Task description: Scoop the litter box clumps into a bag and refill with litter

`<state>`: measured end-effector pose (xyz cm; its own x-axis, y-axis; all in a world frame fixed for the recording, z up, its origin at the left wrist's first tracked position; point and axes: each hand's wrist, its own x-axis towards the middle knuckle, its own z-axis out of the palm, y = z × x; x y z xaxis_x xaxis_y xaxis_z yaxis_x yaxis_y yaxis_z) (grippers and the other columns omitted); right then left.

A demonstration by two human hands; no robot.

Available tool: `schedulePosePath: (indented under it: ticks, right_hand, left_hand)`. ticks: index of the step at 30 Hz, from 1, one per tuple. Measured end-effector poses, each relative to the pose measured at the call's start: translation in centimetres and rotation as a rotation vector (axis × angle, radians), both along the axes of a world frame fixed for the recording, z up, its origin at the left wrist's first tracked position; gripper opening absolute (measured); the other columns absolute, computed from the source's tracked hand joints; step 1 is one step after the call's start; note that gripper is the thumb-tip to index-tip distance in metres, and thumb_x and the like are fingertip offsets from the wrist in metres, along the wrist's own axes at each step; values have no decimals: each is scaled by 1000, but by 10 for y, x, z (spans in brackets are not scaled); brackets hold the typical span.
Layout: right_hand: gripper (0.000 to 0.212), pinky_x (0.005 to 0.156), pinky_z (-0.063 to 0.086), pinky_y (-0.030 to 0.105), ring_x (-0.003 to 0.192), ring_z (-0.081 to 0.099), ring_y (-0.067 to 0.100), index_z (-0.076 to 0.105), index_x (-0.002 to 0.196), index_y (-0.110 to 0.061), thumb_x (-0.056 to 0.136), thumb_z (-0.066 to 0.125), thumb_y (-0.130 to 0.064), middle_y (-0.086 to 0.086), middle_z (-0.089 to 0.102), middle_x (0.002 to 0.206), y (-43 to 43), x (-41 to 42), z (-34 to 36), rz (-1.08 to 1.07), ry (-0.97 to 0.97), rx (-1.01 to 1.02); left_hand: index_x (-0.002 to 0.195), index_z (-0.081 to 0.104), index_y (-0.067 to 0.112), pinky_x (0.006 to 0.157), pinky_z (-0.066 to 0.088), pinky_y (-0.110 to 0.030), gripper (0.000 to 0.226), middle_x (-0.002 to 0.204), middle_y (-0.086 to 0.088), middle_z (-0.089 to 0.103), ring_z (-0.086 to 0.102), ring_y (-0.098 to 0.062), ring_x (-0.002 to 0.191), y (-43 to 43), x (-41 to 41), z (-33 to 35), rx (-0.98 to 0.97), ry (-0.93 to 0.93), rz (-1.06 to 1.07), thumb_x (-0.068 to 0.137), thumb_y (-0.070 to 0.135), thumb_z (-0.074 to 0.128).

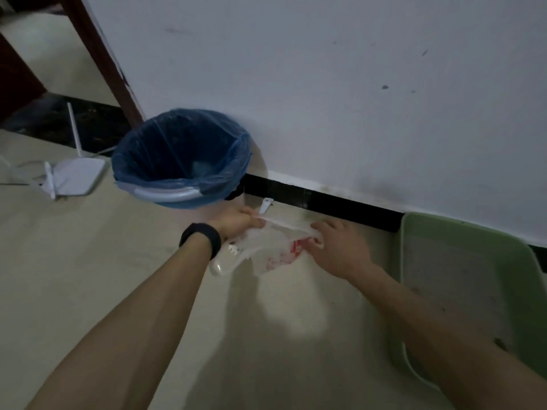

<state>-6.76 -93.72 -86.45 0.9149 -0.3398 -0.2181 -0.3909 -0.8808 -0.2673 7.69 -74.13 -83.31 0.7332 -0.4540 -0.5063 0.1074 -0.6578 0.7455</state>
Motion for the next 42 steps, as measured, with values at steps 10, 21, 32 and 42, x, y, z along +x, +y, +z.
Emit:
schedulePosePath:
  ticks: [10, 21, 32, 42]
  right_hand:
    - [27, 68, 56, 29, 86, 69, 12, 73, 105, -31, 91, 62, -50, -9, 73, 99, -10, -8, 4, -129, 48, 781]
    - [87, 97, 48, 37, 113, 57, 17, 51, 134, -28, 71, 49, -87, -9, 55, 127, 2, 4, 16, -101, -107, 413]
    - [82, 95, 47, 39, 125, 48, 23, 41, 142, -27, 82, 34, -84, -2, 48, 142, 3, 2, 23, -33, -203, -26]
    - [19, 71, 47, 34, 95, 61, 28, 57, 110, -22, 91, 56, -27, 5, 65, 109, -41, -1, 8, -224, -140, -57]
  left_hand:
    - [94, 64, 22, 83, 43, -24, 27, 106, 2, 62, 58, -17, 102, 24, 4, -15, 35, -212, 19, 76, 11, 80]
    - [100, 67, 20, 91, 49, -36, 22, 102, 2, 65, 59, -16, 99, -7, 6, -7, -59, -254, 15, 82, 8, 71]
    - [98, 69, 21, 87, 46, -31, 21, 100, 4, 66, 58, -13, 100, -9, 8, 3, -70, -264, 48, 81, 9, 72]
    - [105, 65, 17, 73, 42, -19, 26, 104, 8, 60, 56, -11, 98, -8, 7, 7, -35, -358, -47, 83, 10, 74]
